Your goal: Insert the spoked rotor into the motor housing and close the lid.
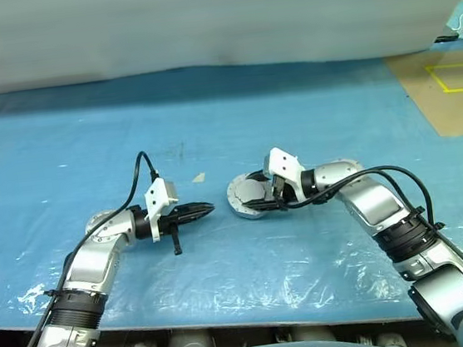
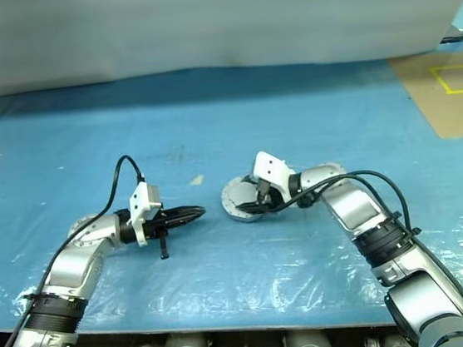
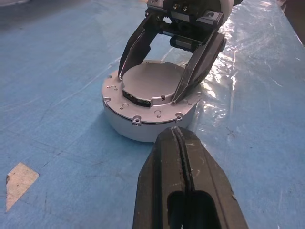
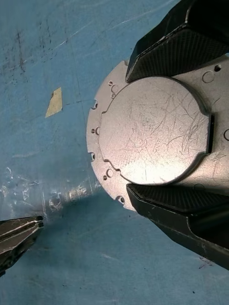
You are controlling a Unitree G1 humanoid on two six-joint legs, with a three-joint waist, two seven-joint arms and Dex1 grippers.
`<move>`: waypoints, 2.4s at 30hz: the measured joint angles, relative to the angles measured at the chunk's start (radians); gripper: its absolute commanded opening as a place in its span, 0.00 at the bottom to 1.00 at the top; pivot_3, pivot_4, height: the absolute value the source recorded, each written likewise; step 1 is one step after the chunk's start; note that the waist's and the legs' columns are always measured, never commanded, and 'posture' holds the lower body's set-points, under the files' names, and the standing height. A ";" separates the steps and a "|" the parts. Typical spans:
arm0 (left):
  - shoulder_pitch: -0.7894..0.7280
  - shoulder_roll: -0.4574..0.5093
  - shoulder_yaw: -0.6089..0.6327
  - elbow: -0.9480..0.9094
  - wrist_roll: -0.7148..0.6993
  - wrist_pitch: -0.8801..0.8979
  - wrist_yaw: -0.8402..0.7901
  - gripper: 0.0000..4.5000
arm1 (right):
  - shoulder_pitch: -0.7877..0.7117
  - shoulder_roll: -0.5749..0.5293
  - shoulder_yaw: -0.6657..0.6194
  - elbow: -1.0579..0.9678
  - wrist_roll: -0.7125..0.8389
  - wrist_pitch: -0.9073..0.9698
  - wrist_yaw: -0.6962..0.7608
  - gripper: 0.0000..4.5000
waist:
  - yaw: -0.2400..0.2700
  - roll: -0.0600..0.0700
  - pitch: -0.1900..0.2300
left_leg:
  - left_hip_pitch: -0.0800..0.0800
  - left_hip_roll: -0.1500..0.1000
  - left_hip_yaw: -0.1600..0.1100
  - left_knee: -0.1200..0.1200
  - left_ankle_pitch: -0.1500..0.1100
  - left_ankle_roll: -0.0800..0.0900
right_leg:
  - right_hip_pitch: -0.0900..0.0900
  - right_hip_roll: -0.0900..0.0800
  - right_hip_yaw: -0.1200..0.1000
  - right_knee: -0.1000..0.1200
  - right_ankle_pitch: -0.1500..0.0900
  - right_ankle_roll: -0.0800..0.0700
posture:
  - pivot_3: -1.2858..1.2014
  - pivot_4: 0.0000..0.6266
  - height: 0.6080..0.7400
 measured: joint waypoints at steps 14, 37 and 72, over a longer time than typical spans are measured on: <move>-0.002 -0.011 -0.003 -0.001 0.000 0.000 0.001 0.00 | -0.002 -0.028 -0.019 -0.005 0.028 0.046 0.017 0.66 | 0.019 0.001 -0.004 | 0.000 -0.001 0.000 -0.002 -0.001 0.001 | 0.000 -0.001 0.000 -0.002 0.000 0.000 | 0.52 0.24 1.00; -0.002 -0.015 -0.006 -0.003 0.000 0.001 0.001 0.00 | 0.000 0.090 -0.072 0.010 0.014 0.094 -0.140 0.66 | -0.013 0.000 -0.004 | -0.001 0.001 0.001 -0.006 0.000 -0.001 | -0.005 0.002 0.002 -0.003 0.000 0.001 | 0.52 0.24 1.00; -0.005 -0.027 -0.008 -0.003 0.000 0.002 0.000 0.00 | -0.037 0.088 -0.005 0.045 -0.076 0.034 -0.203 0.66 | -0.023 0.000 -0.004 | 0.004 0.000 0.002 -0.006 -0.002 0.002 | 0.000 0.001 0.002 -0.002 -0.005 0.008 | 0.52 0.24 1.00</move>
